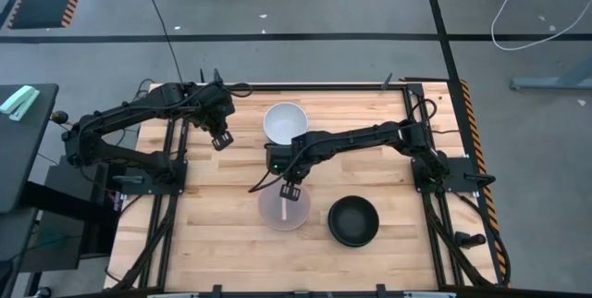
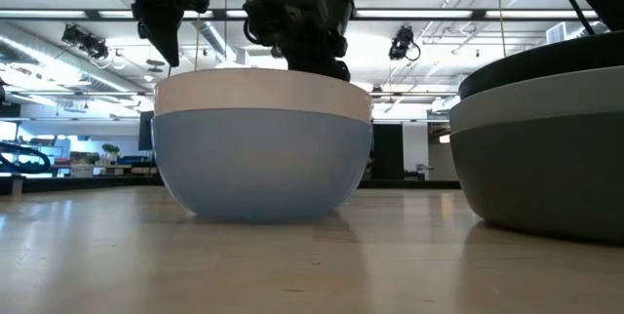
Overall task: Nest bowls inside each other
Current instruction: Stack the orange bowl on top of the blue bowl, then stack the bottom right stacked bowls on top of the bottom left stacked bowls
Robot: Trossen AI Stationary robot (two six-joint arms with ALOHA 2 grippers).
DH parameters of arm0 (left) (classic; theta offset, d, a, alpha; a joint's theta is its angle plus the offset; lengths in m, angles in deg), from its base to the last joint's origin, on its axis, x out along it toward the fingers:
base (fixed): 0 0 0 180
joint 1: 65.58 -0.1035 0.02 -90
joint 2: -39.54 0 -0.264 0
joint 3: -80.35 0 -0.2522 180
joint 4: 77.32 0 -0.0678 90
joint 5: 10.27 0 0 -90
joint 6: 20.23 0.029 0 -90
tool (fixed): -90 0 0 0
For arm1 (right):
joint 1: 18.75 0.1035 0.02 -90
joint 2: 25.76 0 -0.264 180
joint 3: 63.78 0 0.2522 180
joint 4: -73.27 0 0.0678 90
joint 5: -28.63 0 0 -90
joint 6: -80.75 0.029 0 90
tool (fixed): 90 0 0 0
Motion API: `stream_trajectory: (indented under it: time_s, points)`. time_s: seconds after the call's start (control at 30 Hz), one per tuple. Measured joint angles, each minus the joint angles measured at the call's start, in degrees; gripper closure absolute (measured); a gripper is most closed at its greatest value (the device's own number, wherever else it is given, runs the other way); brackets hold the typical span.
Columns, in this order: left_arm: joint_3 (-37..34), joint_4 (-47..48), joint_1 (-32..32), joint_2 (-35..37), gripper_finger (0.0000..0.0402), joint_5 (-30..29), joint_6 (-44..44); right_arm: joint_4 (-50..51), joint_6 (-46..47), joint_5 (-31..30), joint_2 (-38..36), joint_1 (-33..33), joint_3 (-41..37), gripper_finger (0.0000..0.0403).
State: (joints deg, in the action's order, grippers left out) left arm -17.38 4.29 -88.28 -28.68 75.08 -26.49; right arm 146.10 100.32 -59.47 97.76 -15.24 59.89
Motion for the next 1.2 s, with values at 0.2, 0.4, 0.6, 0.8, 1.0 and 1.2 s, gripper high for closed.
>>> stream_trajectory:
  time_s: [0.2, 0.4, 0.6, 0.8, 1.0, 1.2]
  points:
    - [0.0, 0.0, 0.0, 0.0, 0.0368, 0.0, -0.1, 6.4, 0.9, -1.1, -1.6, 0.1, 2.0, 0.0402]
    - [0.0, -0.2, 0.0, 0.0, 0.0379, 0.0, -0.1, 15.7, 4.5, -2.1, -4.9, 3.7, 2.1, 0.0401]
    - [0.0, -0.4, 0.0, 0.0, 0.0393, 0.0, 0.1, 18.2, 10.5, -2.0, -8.0, 8.5, 0.5, 0.0380]
    - [0.0, -0.4, 0.0, 0.0, 0.0379, 0.0, 2.3, 19.3, 21.6, -1.5, -11.2, 14.0, 0.3, 0.0370]
    - [0.0, -1.7, 0.0, 0.0, 0.0362, 0.0, 5.0, 20.1, 32.8, -0.7, -13.3, 21.4, 0.3, 0.0367]
    - [0.0, -2.8, 0.1, 0.0, 0.0373, 0.0, 5.5, 25.5, 40.2, 0.4, -13.5, 29.3, 0.2, 0.0361]
